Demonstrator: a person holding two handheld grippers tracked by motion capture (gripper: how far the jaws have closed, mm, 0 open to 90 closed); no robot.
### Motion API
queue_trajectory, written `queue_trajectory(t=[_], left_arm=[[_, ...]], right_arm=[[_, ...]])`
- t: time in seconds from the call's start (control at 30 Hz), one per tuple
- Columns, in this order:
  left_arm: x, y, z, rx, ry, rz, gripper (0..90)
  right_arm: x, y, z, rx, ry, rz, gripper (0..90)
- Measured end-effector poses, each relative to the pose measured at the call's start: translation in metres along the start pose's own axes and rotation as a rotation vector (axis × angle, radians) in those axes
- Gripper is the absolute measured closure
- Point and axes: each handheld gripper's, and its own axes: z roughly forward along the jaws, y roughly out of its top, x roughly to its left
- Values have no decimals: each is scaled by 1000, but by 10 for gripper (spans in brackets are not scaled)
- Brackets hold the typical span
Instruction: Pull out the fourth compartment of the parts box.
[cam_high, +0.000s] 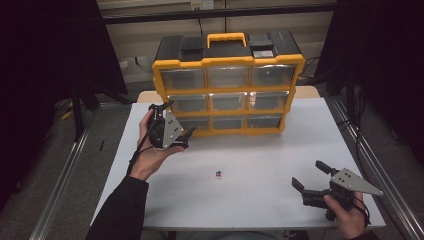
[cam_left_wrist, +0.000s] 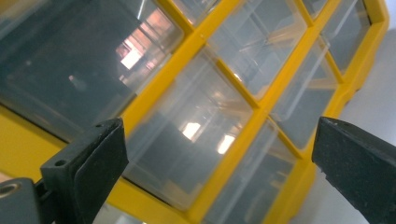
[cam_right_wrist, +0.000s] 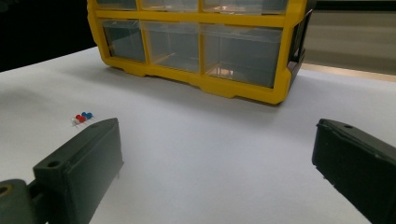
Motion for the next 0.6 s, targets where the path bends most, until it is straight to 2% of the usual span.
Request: queue_trajectory(t=[0.03,0.1,0.17,0.23,0.27,0.33,0.4,0.43,0.5,0.53,0.57,0.6], left_arm=[[1,1,1,0,-9,13,34],[3,5,1,1,0,54,34],[4,7,2,-5,-4,65,34],[4,9,2,-1,15,106,35],[4,10,3,-10,25,116,47],[3,10,4,-1,31,142,47],[2,10,5,12,43,150,48],[3,11,7,3,46,175,51],[2,10,9,30,60,209,52],[3,11,10,27,68,239,56],[2,10,10,40,74,244,56],[2,11,12,35,90,277,56]], right_arm=[[0,0,0,0,0,3,13],[0,0,0,3,-5,4,13],[0,0,0,2,-4,5,13],[0,0,0,0,-4,4,13],[0,0,0,2,-1,5,13],[0,0,0,2,0,5,13],[0,-1,0,0,0,4,13],[0,-1,0,0,-5,5,13],[0,-1,1,0,-3,5,13],[0,-1,0,0,-3,6,13],[0,-1,0,0,-3,6,13],[0,-1,1,-2,-3,5,13]])
